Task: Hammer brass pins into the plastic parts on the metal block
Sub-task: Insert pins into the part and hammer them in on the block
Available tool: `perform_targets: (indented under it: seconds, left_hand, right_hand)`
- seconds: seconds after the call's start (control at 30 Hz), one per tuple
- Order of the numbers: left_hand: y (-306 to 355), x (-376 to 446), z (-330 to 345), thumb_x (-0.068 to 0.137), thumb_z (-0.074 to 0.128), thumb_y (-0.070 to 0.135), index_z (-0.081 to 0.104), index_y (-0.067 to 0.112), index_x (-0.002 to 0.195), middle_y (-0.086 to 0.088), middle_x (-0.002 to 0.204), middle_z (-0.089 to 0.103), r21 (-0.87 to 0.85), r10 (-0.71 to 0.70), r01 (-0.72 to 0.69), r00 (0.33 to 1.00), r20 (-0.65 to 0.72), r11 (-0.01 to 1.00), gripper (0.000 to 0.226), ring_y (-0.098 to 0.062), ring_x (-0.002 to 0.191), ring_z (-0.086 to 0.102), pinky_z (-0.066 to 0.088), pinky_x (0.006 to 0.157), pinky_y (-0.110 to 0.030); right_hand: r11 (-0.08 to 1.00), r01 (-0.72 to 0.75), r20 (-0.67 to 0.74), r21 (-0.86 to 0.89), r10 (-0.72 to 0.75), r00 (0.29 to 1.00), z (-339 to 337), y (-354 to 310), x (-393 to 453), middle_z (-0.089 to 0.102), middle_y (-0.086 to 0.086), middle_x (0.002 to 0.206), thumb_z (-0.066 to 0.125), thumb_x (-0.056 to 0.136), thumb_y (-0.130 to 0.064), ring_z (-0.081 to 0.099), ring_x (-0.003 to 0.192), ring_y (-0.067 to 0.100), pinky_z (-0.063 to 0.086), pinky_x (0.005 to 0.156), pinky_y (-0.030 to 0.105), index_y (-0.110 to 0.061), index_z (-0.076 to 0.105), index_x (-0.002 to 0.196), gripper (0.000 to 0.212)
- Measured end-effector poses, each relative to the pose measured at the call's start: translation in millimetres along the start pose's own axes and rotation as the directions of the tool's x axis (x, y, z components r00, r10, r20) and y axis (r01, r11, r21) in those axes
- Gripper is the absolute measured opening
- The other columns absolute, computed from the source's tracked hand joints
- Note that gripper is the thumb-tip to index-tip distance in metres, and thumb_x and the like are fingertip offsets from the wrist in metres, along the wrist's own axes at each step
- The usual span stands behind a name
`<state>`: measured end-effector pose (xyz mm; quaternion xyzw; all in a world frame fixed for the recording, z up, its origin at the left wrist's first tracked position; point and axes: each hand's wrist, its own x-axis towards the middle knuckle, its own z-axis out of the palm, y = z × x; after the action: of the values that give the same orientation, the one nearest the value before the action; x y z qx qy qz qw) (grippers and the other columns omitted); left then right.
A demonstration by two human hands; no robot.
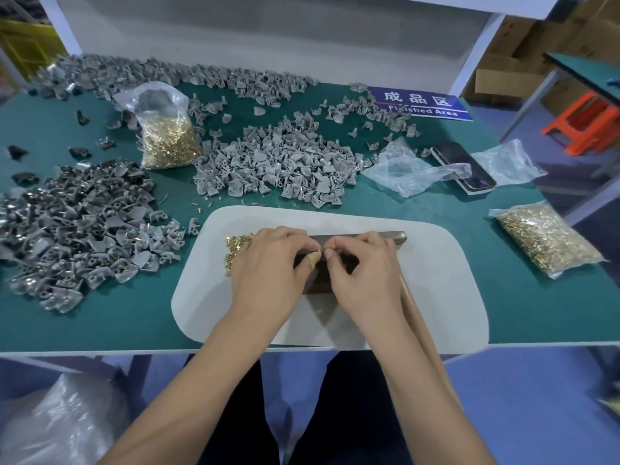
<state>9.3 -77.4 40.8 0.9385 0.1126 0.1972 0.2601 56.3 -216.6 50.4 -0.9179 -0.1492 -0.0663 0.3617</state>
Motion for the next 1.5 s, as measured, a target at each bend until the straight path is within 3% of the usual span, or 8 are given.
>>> perform_targets:
  seconds: [0.53, 0.67, 0.77, 0.93, 1.07, 1.23, 1.37, 1.5]
  left_hand:
    - [-1.1, 4.5, -6.1, 0.090, 0.070, 0.042, 0.072, 0.039, 0.095, 0.017, 0.105, 0.067, -0.014, 0.025, -0.024, 0.997, 0.076, 1.000, 0.007, -0.016, 0.102, 0.055, 0.044, 0.084, -0.035]
    - [1.3, 3.6, -6.4, 0.093, 0.067, 0.044, 0.073, 0.038, 0.095, 0.018, 0.106, 0.065, 0.001, 0.008, -0.008, 0.996, 0.093, 1.000, 0.009, -0.013, 0.104, 0.053, 0.041, 0.083, -0.033]
    - [2.4, 2.0, -5.7, 0.094, 0.065, 0.043, 0.072, 0.038, 0.098, 0.018, 0.107, 0.063, -0.018, -0.013, 0.015, 0.996, 0.091, 1.000, 0.009, -0.012, 0.106, 0.051, 0.043, 0.083, -0.033]
    - [2.7, -0.5, -6.0, 0.095, 0.064, 0.042, 0.071, 0.038, 0.098, 0.018, 0.106, 0.063, -0.039, -0.019, 0.023, 0.996, 0.092, 0.999, 0.009, -0.010, 0.107, 0.050, 0.041, 0.082, -0.033]
    - [2.5, -1.2, -6.3, 0.095, 0.064, 0.042, 0.071, 0.038, 0.099, 0.019, 0.106, 0.063, -0.024, -0.022, 0.024, 0.996, 0.089, 0.999, 0.009, -0.010, 0.108, 0.049, 0.036, 0.079, -0.031]
    - [2.0, -0.8, -5.4, 0.094, 0.065, 0.043, 0.071, 0.039, 0.099, 0.020, 0.107, 0.063, -0.021, -0.024, 0.025, 0.997, 0.077, 0.999, 0.009, -0.009, 0.107, 0.048, 0.030, 0.076, -0.030]
    - [-0.7, -0.8, -3.7, 0.093, 0.067, 0.043, 0.071, 0.039, 0.097, 0.020, 0.105, 0.063, -0.028, -0.015, 0.017, 0.998, 0.060, 0.999, 0.007, -0.010, 0.106, 0.049, 0.031, 0.074, -0.030]
    - [-0.9, 0.6, -3.0, 0.093, 0.067, 0.043, 0.071, 0.039, 0.097, 0.019, 0.105, 0.064, -0.021, 0.002, -0.001, 0.999, 0.053, 1.000, 0.007, -0.011, 0.105, 0.050, 0.032, 0.072, -0.030]
  right_hand:
    - [0.990, 0.138, -0.048, -0.034, -0.139, 0.989, -12.0, 7.2, -2.5, 0.067, -0.004, 0.096, 0.071, 0.095, -0.026, 0.058, 0.099, 0.027, 0.043, 0.089, 0.044, -0.033, 0.080, 0.106, 0.016]
    - [0.981, -0.119, -0.285, -0.152, 0.072, 0.956, -30.7, 34.7, -20.6, 0.064, 0.012, 0.106, 0.064, 0.099, -0.026, 0.055, 0.101, 0.037, 0.046, 0.086, 0.049, -0.018, 0.073, 0.118, 0.023]
    - [0.863, -0.318, -0.164, -0.394, 0.274, 0.948, -34.2, 51.0, -35.2, 0.059, 0.019, 0.114, 0.063, 0.099, -0.038, 0.051, 0.105, 0.039, 0.040, 0.084, 0.047, -0.008, 0.062, 0.121, 0.037]
    - [0.824, -0.272, -0.040, -0.497, 0.291, 0.956, -40.0, 49.3, -30.6, 0.053, 0.017, 0.115, 0.043, 0.108, -0.032, 0.057, 0.092, 0.039, 0.037, 0.068, 0.042, -0.004, 0.052, 0.117, 0.031]
    - [0.935, -0.265, -0.141, -0.234, 0.238, 0.961, -55.3, 46.7, -27.5, 0.057, 0.004, 0.092, 0.036, 0.109, -0.033, 0.053, 0.069, 0.028, 0.035, 0.057, 0.039, -0.012, 0.053, 0.106, 0.027]
    - [0.937, -0.137, 0.131, 0.320, 0.100, 0.986, -60.2, 39.4, -37.4, 0.052, -0.010, 0.063, 0.043, 0.109, -0.032, 0.041, 0.050, 0.006, 0.034, 0.047, 0.018, -0.044, 0.058, 0.113, 0.020]
    - [0.985, -0.011, 0.050, 0.172, 0.002, 0.999, -45.4, 35.8, -55.1, 0.058, -0.015, 0.073, 0.038, 0.110, -0.026, 0.049, 0.060, 0.012, 0.039, 0.055, 0.025, -0.033, 0.059, 0.118, 0.023]
    - [0.977, -0.130, 0.054, 0.171, 0.122, 0.991, -45.1, 31.7, -50.1, 0.060, -0.013, 0.073, 0.038, 0.107, -0.030, 0.053, 0.064, 0.011, 0.039, 0.057, 0.030, -0.026, 0.052, 0.101, 0.015]
